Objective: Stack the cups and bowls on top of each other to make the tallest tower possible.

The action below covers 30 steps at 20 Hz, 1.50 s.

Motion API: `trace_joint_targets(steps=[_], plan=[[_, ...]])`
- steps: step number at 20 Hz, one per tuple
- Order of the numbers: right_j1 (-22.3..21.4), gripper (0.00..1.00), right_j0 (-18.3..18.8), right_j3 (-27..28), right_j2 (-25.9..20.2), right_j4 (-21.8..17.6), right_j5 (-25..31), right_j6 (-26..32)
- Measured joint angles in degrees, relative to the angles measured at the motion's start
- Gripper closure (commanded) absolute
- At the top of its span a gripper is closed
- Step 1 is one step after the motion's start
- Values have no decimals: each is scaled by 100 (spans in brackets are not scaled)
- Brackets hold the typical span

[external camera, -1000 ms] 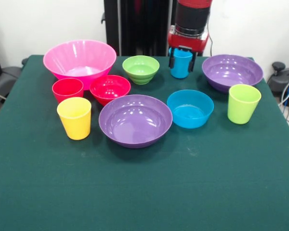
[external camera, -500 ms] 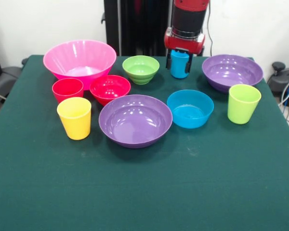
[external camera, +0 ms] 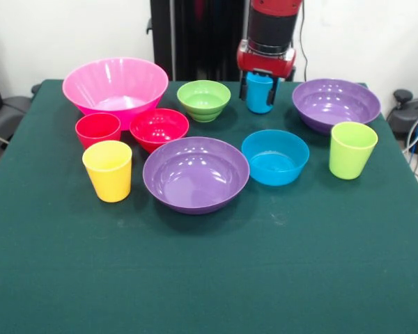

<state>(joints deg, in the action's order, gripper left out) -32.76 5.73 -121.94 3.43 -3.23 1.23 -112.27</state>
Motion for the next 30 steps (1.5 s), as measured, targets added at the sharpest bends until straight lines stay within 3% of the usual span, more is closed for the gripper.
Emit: trace_joint_targets(steps=[12,19,30], plan=[[151,0,338,1,2,-486,-295,0],[453,0,259,3,30,-501,-677,0],[600,0,75,-134,70,-503,-746,0]])
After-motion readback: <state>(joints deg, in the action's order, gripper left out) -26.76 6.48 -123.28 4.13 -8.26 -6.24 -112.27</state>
